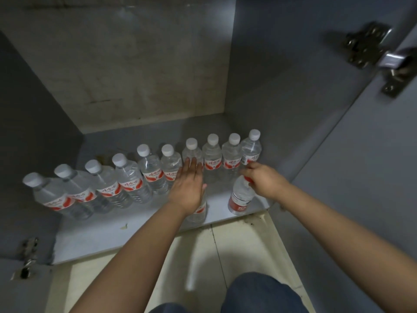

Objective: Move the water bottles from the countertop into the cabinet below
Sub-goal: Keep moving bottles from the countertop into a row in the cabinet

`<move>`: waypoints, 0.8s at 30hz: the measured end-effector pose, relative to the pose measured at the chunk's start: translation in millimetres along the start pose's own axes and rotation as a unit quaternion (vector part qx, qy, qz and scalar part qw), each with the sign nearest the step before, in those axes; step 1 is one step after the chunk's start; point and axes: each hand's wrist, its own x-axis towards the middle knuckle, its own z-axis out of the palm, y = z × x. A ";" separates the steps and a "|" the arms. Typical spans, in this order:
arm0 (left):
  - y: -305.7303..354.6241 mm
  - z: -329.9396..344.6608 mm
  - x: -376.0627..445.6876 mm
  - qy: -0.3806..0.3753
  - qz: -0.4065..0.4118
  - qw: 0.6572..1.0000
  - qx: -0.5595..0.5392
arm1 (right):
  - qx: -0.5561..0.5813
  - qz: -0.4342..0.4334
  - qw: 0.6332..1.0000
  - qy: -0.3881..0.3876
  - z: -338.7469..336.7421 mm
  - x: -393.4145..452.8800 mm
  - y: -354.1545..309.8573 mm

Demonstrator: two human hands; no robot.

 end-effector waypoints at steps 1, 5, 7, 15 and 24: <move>-0.4 -1.1 -0.8 -0.009 0.001 1.000 0.002 | 0.001 -0.002 1.000 0.003 -1.7 0.7 -0.4; -1.0 -8.6 -4.0 -0.065 0.011 0.998 0.015 | 0.030 0.050 0.998 0.004 -14.0 3.7 -3.7; 0.1 -11.3 -4.8 -0.073 0.011 0.997 0.015 | 0.040 0.066 0.997 -0.003 -16.8 2.8 -6.3; 4.4 -13.3 -4.8 -0.085 0.002 0.996 0.003 | 0.029 0.122 0.992 -0.008 -37.4 10.3 10.4; 1.1 -2.2 -2.3 -0.060 -0.001 0.998 -0.004 | 0.022 0.177 0.984 -0.021 -44.2 33.8 35.7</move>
